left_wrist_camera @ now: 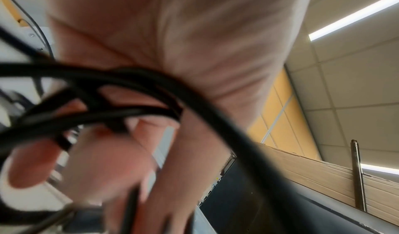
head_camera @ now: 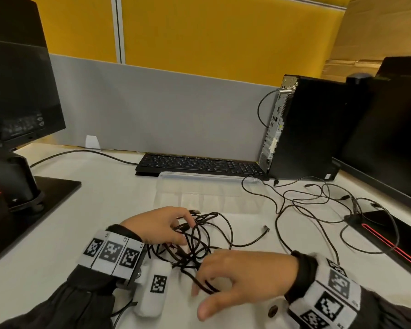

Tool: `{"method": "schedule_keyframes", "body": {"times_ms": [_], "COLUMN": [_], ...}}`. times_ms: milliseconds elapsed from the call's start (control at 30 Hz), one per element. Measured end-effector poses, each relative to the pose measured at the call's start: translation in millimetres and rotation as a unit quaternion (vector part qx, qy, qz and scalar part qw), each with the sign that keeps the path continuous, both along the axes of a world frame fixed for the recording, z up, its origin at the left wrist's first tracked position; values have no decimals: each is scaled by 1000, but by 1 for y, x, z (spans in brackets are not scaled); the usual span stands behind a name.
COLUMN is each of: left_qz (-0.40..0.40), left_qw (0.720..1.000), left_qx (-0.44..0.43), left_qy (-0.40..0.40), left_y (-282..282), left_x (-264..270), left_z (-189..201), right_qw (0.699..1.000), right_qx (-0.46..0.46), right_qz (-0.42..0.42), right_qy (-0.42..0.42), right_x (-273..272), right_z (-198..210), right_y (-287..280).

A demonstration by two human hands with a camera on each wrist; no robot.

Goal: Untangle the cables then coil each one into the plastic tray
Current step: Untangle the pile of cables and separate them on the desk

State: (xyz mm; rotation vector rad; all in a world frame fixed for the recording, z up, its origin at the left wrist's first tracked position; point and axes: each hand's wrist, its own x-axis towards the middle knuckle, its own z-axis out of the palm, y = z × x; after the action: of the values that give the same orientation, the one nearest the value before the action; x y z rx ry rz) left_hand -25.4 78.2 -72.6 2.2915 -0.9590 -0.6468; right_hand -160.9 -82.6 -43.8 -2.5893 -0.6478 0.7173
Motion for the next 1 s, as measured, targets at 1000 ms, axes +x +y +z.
{"method": "schedule_keyframes", "body": {"times_ms": [1000], "left_qz": [279], "left_qw": [871], "left_qx": [-380], "left_qy": [136], "left_y": [19], "left_x": [11], "left_z": [26], "right_qw": [661], "right_qx": [229], "right_qz": [-312], "right_qy": [-643], "right_x": [-17], "right_z": [88], "right_y": [-86]}}
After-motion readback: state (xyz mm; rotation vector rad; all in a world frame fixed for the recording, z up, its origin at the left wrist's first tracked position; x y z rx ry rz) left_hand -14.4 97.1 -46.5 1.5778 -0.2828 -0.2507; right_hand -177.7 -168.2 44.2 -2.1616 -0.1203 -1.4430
